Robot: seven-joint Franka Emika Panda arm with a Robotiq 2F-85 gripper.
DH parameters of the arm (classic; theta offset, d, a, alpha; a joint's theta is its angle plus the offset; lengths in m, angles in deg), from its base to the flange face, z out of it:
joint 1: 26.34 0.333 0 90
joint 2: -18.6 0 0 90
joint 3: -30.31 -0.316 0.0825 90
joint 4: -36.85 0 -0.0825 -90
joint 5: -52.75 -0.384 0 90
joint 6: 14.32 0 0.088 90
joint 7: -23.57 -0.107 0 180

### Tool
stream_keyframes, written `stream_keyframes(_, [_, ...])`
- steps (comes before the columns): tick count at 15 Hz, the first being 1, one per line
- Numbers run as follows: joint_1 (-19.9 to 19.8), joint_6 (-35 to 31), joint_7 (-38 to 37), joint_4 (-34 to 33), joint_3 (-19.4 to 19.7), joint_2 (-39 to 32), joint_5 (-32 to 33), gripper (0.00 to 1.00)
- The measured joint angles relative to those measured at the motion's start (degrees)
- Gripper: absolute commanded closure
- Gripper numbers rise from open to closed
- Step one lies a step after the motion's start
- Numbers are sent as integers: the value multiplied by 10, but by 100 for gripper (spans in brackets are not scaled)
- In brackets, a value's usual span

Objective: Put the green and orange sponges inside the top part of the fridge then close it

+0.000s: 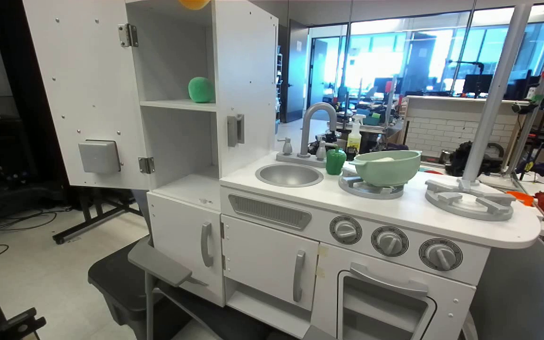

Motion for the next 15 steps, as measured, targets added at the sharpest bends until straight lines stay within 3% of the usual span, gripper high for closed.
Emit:
stream_keyframes(2, [13, 3, 3, 1, -4, 0, 1, 97])
stream_keyframes(9, [81, 144, 102, 6, -3, -15, 88, 97])
stream_keyframes(11, [93, 127, 79, -2, -10, -24, 82, 97])
stream_keyframes(15, [96, 56, -62, 0, -36, -31, 16, 97])
